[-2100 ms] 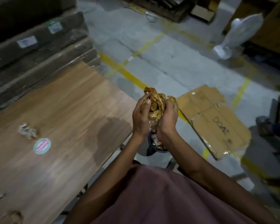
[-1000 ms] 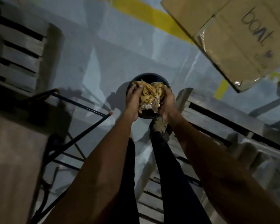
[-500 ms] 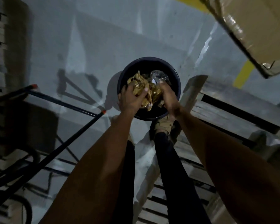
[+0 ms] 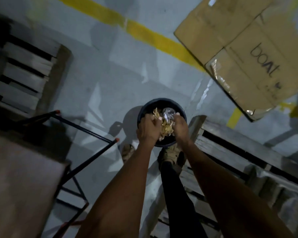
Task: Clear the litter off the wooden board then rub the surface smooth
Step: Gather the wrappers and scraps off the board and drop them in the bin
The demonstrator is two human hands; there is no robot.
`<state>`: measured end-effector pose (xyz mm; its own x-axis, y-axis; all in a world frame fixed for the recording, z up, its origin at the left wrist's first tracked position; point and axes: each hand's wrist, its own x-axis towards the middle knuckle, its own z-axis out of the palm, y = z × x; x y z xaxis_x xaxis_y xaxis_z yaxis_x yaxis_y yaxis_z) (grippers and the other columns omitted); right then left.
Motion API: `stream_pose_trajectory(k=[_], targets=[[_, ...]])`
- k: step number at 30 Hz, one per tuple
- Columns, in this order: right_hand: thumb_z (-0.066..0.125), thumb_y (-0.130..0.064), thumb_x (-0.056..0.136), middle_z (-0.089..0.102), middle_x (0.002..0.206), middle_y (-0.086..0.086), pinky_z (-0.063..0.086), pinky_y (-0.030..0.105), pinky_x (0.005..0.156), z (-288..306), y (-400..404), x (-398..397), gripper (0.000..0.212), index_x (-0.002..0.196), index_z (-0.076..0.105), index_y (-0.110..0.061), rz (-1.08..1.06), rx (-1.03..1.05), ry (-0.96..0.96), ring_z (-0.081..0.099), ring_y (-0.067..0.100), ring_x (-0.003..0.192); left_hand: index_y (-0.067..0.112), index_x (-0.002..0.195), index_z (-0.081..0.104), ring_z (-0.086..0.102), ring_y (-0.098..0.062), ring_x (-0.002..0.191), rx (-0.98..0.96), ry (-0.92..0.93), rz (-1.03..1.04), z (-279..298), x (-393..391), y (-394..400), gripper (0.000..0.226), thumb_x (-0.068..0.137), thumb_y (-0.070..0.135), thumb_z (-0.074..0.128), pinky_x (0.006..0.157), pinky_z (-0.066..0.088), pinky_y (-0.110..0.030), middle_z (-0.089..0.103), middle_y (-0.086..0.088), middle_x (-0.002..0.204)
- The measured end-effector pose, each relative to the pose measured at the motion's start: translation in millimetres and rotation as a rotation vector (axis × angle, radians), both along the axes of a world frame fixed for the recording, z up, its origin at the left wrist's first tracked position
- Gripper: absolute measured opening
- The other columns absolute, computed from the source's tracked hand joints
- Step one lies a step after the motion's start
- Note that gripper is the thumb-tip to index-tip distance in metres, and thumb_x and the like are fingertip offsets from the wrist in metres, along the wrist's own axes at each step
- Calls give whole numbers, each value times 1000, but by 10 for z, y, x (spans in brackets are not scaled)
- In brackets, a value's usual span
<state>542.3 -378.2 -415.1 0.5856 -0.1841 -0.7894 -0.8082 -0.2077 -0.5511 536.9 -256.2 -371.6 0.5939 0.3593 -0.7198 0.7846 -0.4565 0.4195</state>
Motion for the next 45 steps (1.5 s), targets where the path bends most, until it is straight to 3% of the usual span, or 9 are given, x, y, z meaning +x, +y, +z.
stream_pose_trajectory(k=[5, 9, 13, 16, 20, 24, 29, 35, 45], targets=[[46, -41, 108, 71, 110, 12, 53, 52, 101, 1196, 309, -141, 30, 106, 68, -20, -45, 10, -55, 67, 31, 106, 9, 127, 61, 61, -26, 115, -236, -98, 174, 1070, -281, 196, 33, 104, 31, 55, 90, 46, -30, 65, -10, 126], [53, -33, 107, 72, 108, 5, 56, 40, 89, 2293, 553, -403, 22, 114, 69, -19, -118, 111, -83, 69, 23, 103, 14, 115, 66, 64, -22, 105, -302, -219, 298, 1983, -658, 349, 21, 103, 28, 57, 91, 56, -36, 67, -4, 112], [57, -28, 105, 73, 115, 9, 57, 32, 79, 3130, 787, -688, 24, 118, 70, -13, -160, 129, -134, 70, 17, 96, 18, 103, 66, 62, -11, 90, -332, -335, 371, 2872, -1117, 574, 11, 103, 23, 57, 70, 46, -11, 66, 2, 99], [56, -27, 106, 75, 108, 4, 57, 40, 88, 3651, 966, -888, 16, 109, 71, -21, -96, 153, -197, 69, 14, 87, 14, 99, 69, 64, -15, 90, -298, -436, 416, 3364, -1441, 792, 14, 103, 22, 59, 75, 45, -23, 68, 0, 95], [54, -20, 106, 72, 108, 7, 53, 33, 73, 4180, 1198, -1115, 11, 106, 65, -23, 128, 243, -301, 67, 20, 84, 19, 99, 71, 68, -19, 100, -236, -547, 520, 3814, -1813, 1090, 11, 101, 24, 62, 85, 54, -35, 73, 0, 102], [53, -21, 107, 71, 113, 5, 51, 34, 73, 4572, 1480, -1273, 14, 103, 65, -28, 419, 316, -374, 68, 20, 85, 26, 94, 72, 71, -23, 101, -183, -682, 763, 4074, -2223, 1307, 14, 94, 37, 64, 92, 58, -48, 75, -1, 101], [51, -20, 106, 72, 112, 2, 49, 28, 66, 4880, 2003, -1435, 16, 117, 64, -21, 637, 404, -414, 66, 18, 82, 28, 93, 69, 71, -29, 101, -124, -843, 1082, 4368, -2623, 1433, 11, 100, 21, 63, 78, 52, -29, 76, -9, 105], [53, -22, 106, 71, 108, -2, 47, 27, 66, 5141, 2725, -1864, 20, 121, 64, -17, 880, 491, -420, 66, 16, 82, 16, 107, 69, 71, -16, 96, -41, -996, 1257, 4624, -3282, 1805, 10, 102, 17, 61, 69, 50, -11, 75, -9, 108], [54, -13, 102, 65, 101, 3, 42, 18, 50, 5071, 4089, -3118, 13, 112, 62, -17, 1017, 511, -420, 59, 13, 68, 12, 101, 68, 64, -15, 81, 50, -1006, 1413, 4611, -4674, 3063, 8, 97, 8, 64, 60, 47, -12, 72, -9, 98]])
